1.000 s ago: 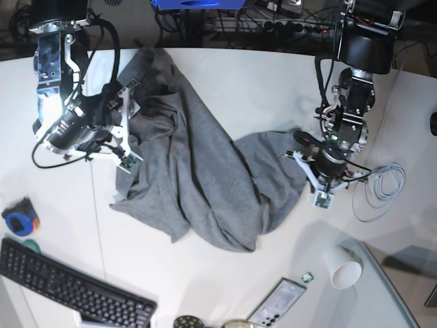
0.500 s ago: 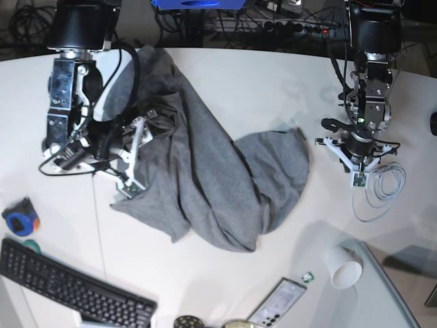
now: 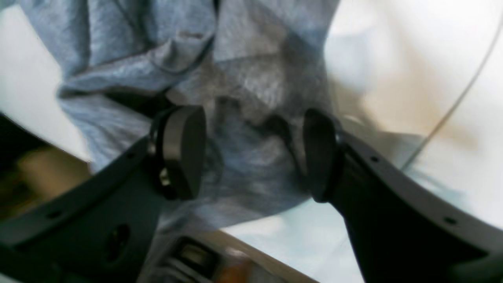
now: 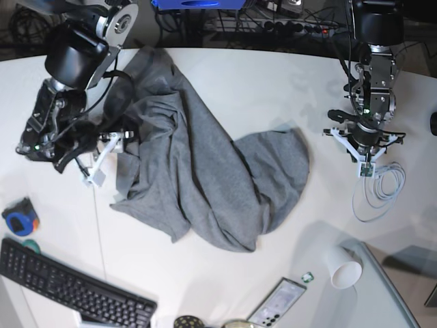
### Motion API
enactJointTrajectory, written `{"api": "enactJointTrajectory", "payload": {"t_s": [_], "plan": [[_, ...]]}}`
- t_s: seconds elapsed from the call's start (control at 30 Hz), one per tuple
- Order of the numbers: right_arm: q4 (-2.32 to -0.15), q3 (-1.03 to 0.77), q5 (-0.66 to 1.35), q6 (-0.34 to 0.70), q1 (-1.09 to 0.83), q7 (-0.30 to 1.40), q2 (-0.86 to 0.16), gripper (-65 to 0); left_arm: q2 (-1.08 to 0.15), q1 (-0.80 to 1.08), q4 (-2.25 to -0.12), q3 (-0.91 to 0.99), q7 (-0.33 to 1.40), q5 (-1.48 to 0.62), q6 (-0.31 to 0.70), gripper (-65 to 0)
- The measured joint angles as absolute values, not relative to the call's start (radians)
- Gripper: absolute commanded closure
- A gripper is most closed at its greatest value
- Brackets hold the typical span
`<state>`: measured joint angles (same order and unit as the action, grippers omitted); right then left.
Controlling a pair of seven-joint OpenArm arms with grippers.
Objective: Layout the t-shirt on the table in an organized manner, then fold the t-shirt properly
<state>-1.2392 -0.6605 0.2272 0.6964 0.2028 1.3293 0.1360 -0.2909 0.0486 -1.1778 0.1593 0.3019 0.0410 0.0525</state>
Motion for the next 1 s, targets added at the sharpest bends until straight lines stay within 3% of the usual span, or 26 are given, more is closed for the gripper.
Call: {"api": "enactJointTrajectory", "payload": {"t_s": [0.3, 0.47, 0.67, 1.0], "plan": [[-1.204, -0.728, 0.518, 0.69, 0.221, 1.386, 0.138, -36.0, -0.289, 0.044, -1.178, 0.155, 0.299, 0.041, 0.052, 0.0], [-1.182, -0.665, 0.608, 0.589, 0.206, 1.37, 0.134, -36.0, -0.289, 0.044, -1.175, 0.156, 0.299, 0.041, 0.052, 0.0], [-1.119, -0.63, 0.625, 0.505, 0.175, 1.281, 0.141, -36.0, -0.291, 0.045, -1.174, 0.156, 0.299, 0.041, 0.052, 0.0], [-1.249, -0.635, 0.627, 0.502, 0.122, 1.309, 0.136, -36.0, -0.29, 0.044, -1.172, 0.156, 0.299, 0.041, 0.052, 0.0]]}}
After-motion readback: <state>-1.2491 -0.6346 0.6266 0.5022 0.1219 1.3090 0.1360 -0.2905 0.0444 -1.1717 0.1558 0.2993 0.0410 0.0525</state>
